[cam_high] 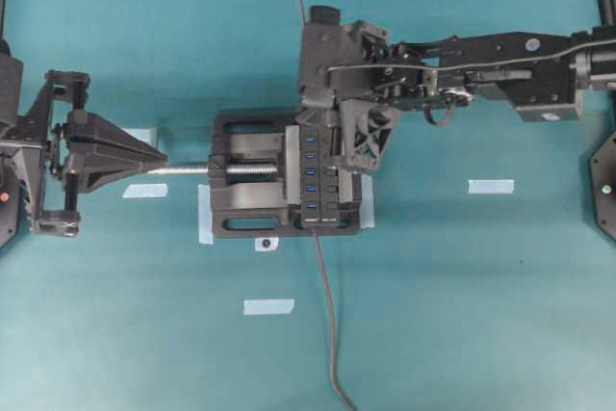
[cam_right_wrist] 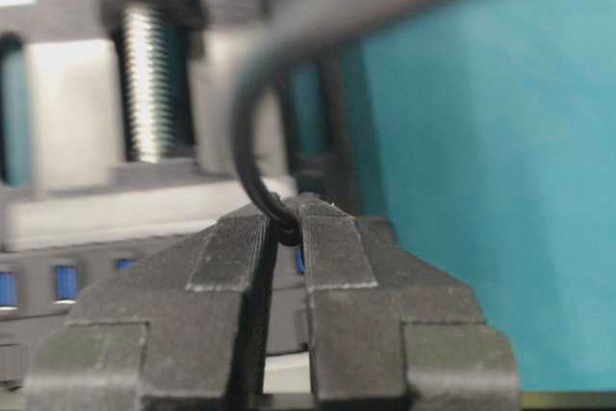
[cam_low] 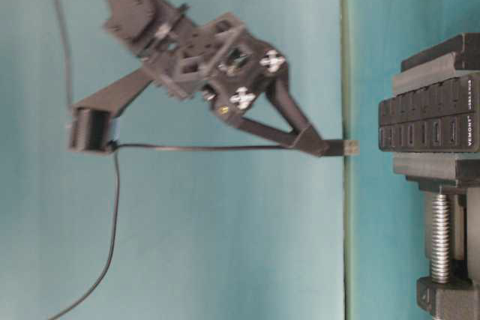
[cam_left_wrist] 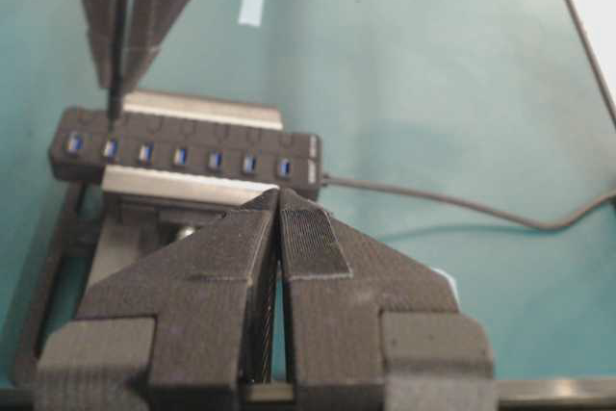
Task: Insert the USB into the second port from the front of the fixed hub.
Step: 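Carry the held USB plug along the hub toward the second port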
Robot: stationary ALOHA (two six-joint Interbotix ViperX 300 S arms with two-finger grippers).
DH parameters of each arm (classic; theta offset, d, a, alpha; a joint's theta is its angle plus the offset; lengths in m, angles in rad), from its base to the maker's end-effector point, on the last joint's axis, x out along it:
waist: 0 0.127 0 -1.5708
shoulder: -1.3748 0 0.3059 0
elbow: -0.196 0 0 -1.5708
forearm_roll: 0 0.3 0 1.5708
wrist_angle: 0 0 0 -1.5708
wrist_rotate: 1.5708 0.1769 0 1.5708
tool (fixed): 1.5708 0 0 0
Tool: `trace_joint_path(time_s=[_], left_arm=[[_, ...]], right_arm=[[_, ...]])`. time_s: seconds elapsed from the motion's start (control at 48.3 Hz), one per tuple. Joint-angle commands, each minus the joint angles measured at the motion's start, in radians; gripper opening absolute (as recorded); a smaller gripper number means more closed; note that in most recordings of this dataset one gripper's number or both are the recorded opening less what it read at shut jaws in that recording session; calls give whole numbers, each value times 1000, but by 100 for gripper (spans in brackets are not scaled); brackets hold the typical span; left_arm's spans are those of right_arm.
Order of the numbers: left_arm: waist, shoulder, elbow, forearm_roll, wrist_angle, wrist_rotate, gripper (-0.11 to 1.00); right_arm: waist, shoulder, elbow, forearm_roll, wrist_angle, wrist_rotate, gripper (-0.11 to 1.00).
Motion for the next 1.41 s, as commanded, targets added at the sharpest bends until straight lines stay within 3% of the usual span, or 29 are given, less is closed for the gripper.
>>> trace_joint_path(time_s=[0.0,0.228,0.745,1.387], left_arm=[[-2,-3,-11,0,-8,-2,1],[-2,-9,-11,0,-8,0,1],[-2,-21,-2,0,-5,0,1],[-2,-20,0,0,-6,0,1]], right_arm=[[15,-34,-41,3,20,11,9],[32,-37,-74,9,80,38,9],[118,-44,-41,8,92,141,9],[156,-18,28,9,11,196,9]])
